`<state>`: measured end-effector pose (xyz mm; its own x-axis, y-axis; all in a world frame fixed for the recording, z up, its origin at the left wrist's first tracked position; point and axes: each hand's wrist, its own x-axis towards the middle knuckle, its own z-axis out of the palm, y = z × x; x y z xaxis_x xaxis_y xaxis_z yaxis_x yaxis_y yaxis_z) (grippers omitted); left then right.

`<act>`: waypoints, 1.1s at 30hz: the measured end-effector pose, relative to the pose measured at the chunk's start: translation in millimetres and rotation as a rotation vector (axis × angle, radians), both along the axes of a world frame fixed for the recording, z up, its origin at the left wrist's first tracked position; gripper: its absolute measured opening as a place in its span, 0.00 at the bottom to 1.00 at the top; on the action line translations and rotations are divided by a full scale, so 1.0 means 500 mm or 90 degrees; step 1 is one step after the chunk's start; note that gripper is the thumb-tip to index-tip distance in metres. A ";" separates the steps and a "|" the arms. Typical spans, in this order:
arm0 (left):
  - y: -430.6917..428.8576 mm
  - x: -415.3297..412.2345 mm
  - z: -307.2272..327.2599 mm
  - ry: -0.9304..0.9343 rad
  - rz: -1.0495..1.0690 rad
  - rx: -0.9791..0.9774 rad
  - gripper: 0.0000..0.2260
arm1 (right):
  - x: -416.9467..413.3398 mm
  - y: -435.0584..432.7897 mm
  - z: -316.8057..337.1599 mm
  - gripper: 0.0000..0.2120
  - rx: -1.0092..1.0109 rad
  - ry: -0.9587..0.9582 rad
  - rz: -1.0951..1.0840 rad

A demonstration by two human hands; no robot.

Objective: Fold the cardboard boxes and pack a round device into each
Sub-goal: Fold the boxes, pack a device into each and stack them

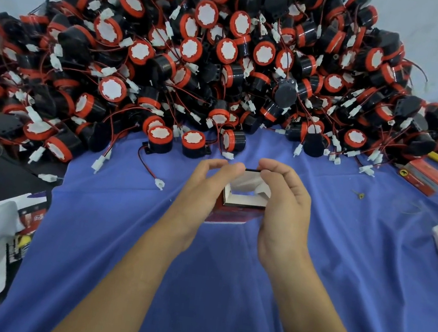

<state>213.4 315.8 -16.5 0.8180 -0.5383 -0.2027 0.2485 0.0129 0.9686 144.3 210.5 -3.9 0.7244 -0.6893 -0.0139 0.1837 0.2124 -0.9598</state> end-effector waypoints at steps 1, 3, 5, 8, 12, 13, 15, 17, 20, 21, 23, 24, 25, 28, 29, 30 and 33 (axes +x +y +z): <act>0.004 0.001 -0.002 0.021 -0.021 -0.026 0.28 | -0.001 0.000 0.001 0.15 -0.001 -0.003 0.001; 0.009 -0.002 0.003 0.055 -0.055 -0.089 0.27 | -0.003 0.000 0.002 0.15 -0.006 -0.004 0.003; 0.012 -0.002 0.007 0.078 -0.077 -0.122 0.25 | -0.003 0.001 0.004 0.15 -0.008 0.002 0.010; 0.016 0.001 0.004 0.089 -0.120 -0.123 0.24 | -0.005 0.006 0.004 0.18 -0.018 0.016 0.034; 0.021 -0.005 0.003 0.071 -0.197 -0.168 0.26 | -0.012 0.007 0.004 0.18 -0.023 0.000 0.052; 0.022 -0.007 0.005 0.052 -0.218 -0.177 0.27 | -0.013 0.007 0.004 0.17 -0.023 -0.004 0.054; 0.026 -0.008 0.006 0.022 -0.239 -0.167 0.35 | -0.015 0.006 0.000 0.13 -0.021 0.000 0.044; 0.034 -0.001 0.009 -0.022 -0.260 -0.126 0.43 | -0.016 -0.001 -0.005 0.09 -0.014 0.025 0.037; 0.047 0.013 0.032 -0.151 -0.311 -0.052 0.44 | -0.021 -0.023 -0.015 0.10 -0.018 0.092 0.123; 0.052 0.019 0.040 -0.204 -0.323 -0.020 0.45 | -0.023 -0.033 -0.017 0.13 -0.028 0.119 0.169; 0.058 0.026 0.051 -0.352 -0.313 0.125 0.51 | -0.028 -0.050 -0.022 0.13 -0.039 0.154 0.241; 0.060 0.025 0.058 -0.430 -0.288 0.228 0.53 | -0.030 -0.056 -0.025 0.11 -0.035 0.154 0.264; 0.061 0.023 0.061 -0.495 -0.257 0.308 0.54 | -0.032 -0.062 -0.029 0.11 -0.021 0.142 0.282; 0.066 0.021 0.051 -0.673 -0.211 0.367 0.56 | -0.041 -0.079 -0.048 0.18 0.043 0.062 0.307; 0.070 0.020 0.040 -0.716 -0.198 0.371 0.56 | -0.044 -0.083 -0.056 0.22 0.052 0.035 0.314; 0.075 0.019 0.025 -0.729 -0.178 0.358 0.56 | -0.047 -0.086 -0.063 0.25 0.047 0.015 0.323; 0.092 0.008 -0.026 -0.610 -0.022 0.216 0.56 | -0.052 -0.096 -0.087 0.30 -0.041 0.040 0.331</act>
